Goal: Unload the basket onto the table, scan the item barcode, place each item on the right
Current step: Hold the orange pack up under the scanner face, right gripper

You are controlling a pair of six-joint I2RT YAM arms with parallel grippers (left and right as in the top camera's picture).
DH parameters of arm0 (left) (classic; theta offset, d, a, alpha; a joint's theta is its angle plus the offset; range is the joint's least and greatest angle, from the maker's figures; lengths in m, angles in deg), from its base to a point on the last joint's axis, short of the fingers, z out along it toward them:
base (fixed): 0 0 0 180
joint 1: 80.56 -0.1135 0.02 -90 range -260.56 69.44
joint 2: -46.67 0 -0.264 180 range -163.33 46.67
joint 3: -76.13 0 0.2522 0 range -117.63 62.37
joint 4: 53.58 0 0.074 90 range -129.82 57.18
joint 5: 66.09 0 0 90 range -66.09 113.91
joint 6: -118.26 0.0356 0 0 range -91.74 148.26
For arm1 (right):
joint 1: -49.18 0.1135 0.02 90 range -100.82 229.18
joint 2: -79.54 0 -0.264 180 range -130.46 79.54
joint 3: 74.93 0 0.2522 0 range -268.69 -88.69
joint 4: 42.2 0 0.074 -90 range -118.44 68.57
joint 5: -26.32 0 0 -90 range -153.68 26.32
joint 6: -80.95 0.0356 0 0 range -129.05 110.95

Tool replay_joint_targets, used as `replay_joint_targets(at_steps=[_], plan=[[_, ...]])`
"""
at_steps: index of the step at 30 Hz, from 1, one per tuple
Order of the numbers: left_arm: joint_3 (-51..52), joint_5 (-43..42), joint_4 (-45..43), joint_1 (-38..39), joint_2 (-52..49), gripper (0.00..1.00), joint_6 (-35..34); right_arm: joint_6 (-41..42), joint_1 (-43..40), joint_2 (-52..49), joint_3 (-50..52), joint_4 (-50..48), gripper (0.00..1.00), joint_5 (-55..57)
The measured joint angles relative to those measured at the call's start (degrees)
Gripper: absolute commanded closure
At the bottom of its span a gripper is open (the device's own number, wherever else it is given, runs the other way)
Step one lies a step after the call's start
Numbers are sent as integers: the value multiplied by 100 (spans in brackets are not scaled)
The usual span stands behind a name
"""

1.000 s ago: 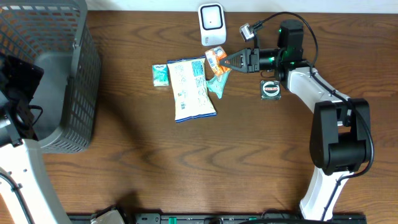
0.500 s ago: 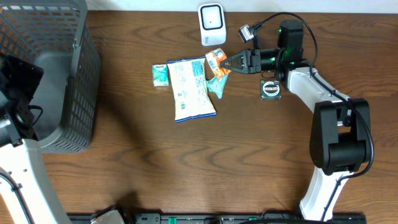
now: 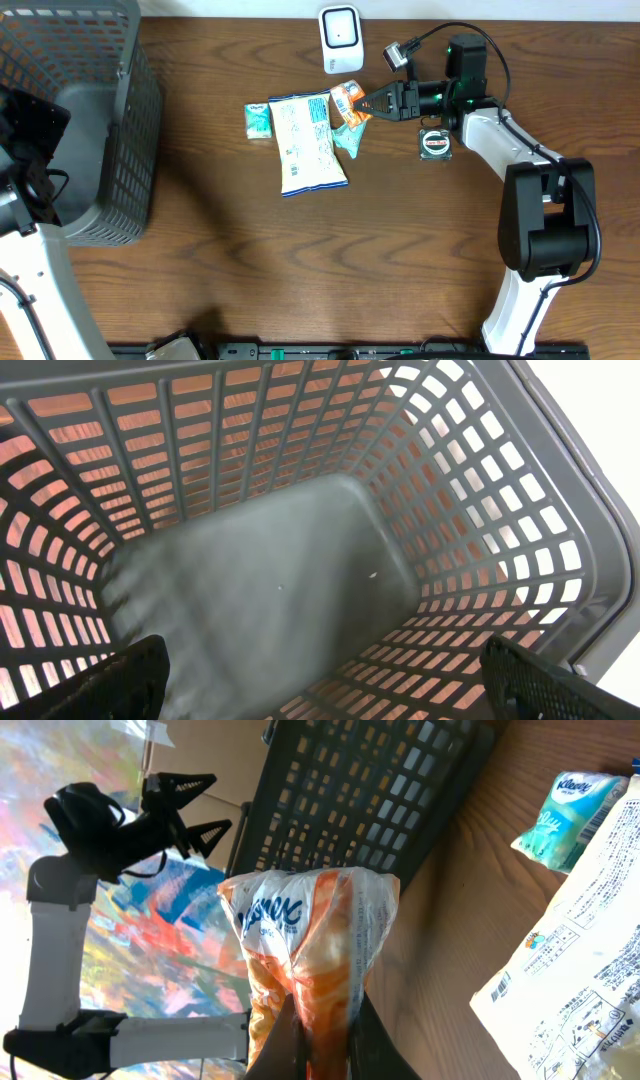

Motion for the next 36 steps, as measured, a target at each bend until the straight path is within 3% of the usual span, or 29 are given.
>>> replay_joint_targets(at_steps=[24, 32, 36], plan=[[0, 0, 0, 0, -2, 2, -2, -254, 7, 0, 0, 4, 99, 125], [0, 0, 0, 0, 0, 2, -2, -592, 264, 0, 11, 216, 99, 2011], [0, 0, -2, 0, 0, 2, -2, -1086, 356, 4, 0, 1384, 99, 3340]])
